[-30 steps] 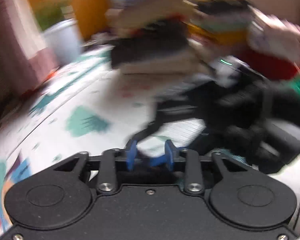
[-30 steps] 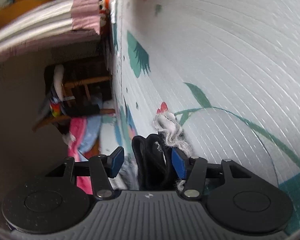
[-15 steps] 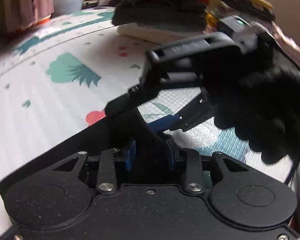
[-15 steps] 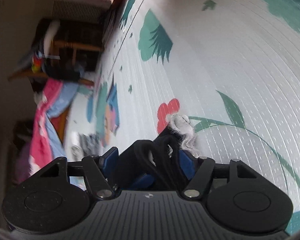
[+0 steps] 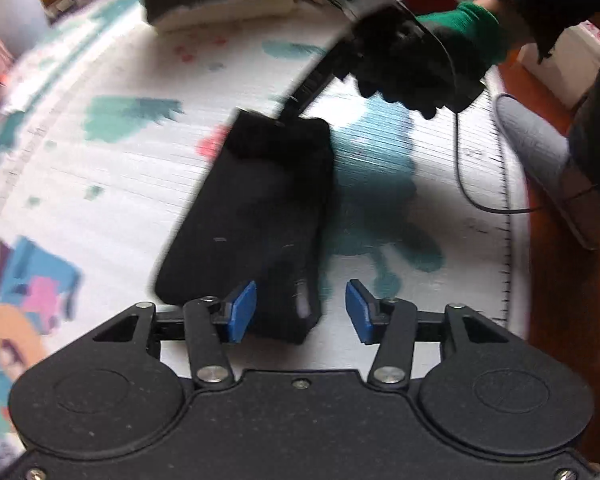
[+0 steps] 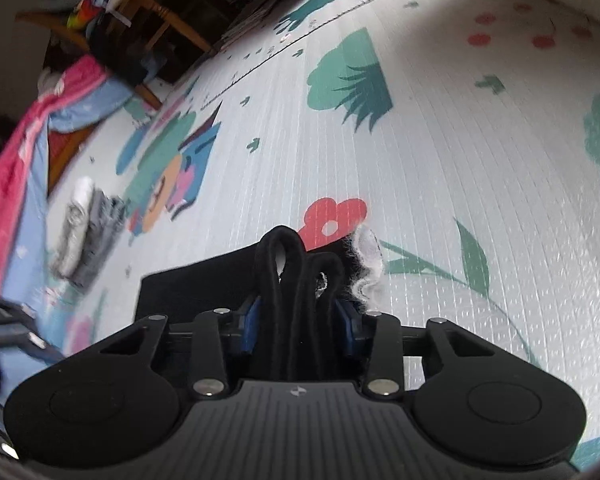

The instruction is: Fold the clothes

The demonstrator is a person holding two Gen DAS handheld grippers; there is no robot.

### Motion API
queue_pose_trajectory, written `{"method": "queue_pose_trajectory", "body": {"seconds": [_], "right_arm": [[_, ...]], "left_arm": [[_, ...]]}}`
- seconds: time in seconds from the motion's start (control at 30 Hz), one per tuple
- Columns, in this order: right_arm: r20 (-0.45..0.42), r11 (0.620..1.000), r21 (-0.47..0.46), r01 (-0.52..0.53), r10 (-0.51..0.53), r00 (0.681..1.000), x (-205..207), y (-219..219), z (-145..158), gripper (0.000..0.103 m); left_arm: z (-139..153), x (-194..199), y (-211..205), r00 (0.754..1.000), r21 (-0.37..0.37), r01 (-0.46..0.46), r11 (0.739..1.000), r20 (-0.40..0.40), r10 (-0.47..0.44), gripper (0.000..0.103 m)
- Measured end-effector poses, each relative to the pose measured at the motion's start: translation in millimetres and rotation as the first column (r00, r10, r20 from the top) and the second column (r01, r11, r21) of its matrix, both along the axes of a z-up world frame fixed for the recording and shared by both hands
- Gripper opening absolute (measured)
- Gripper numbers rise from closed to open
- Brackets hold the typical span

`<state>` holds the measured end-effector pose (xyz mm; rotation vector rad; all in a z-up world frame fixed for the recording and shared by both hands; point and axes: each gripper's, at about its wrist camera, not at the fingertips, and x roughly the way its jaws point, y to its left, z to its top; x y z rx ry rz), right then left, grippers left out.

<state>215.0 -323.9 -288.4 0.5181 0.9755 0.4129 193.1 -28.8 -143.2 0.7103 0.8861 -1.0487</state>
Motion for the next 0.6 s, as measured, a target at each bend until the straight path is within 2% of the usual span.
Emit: {"method": "queue_pose_trajectory", "body": {"seconds": [0.03, 0.07, 0.1, 0.13, 0.2, 0.3, 0.37, 0.43, 0.5, 0.6], "right_arm": [[0.016, 1.000, -0.023, -0.013, 0.013, 1.000, -1.2, 3.2, 2.3, 0.029], [0.033, 0.999, -0.044, -0.027, 0.029, 0.999, -2.7, 6.3, 4.7, 0.026], [0.049, 0.997, -0.062, -0.042, 0.045, 0.998, -4.7, 8.8, 7.6, 0.025], [0.064, 0.995, -0.079, -0.055, 0.061, 0.996, -6.9, 10.9, 10.7, 0.023], [0.111, 0.993, -0.093, -0.073, 0.083, 0.990, -13.2, 12.9, 20.2, 0.023], [0.203, 0.994, -0.038, -0.100, 0.106, 0.973, -20.3, 10.1, 40.7, 0.022], [0.230, 0.996, 0.016, -0.083, 0.077, 0.970, -18.9, 1.7, 50.5, 0.022], [0.197, 0.998, 0.041, -0.047, 0.038, 0.980, -10.6, -9.0, 43.9, 0.022], [0.082, 1.000, 0.002, -0.024, 0.024, 0.996, 1.5, -18.2, 14.2, 0.022], [0.022, 0.998, 0.064, 0.006, -0.007, 1.000, 4.5, -35.8, -10.3, 0.021]], "left_arm": [[1.5, -0.2, 5.0, 0.999, -0.018, -0.022, 1.000, 0.039, 0.023, 0.049], [-2.9, -1.8, 7.9, 0.994, -0.054, -0.095, 0.994, 0.056, 0.098, 0.049], [-7.4, 6.3, 12.8, 0.981, -0.088, -0.194, 0.977, -0.046, 0.191, 0.049], [-11.9, 14.7, 17.8, 0.948, -0.111, -0.295, 0.949, -0.154, 0.277, 0.049], [-16.6, 14.8, 17.8, 0.963, -0.100, -0.249, 0.963, -0.127, 0.236, 0.052], [-20.3, 16.6, 16.4, 0.982, -0.078, -0.180, 0.981, -0.079, 0.174, 0.052], [-25.9, 23.2, 18.9, 0.969, -0.102, -0.231, 0.968, -0.114, 0.219, 0.052], [-26.4, 27.5, 21.3, 0.955, -0.117, -0.273, 0.955, -0.155, 0.254, 0.052], [-27.4, 28.8, 19.0, 0.955, -0.115, -0.272, 0.955, -0.150, 0.254, 0.052], [-28.8, 31.7, 18.4, 0.948, -0.121, -0.293, 0.948, -0.162, 0.272, 0.052]]}}
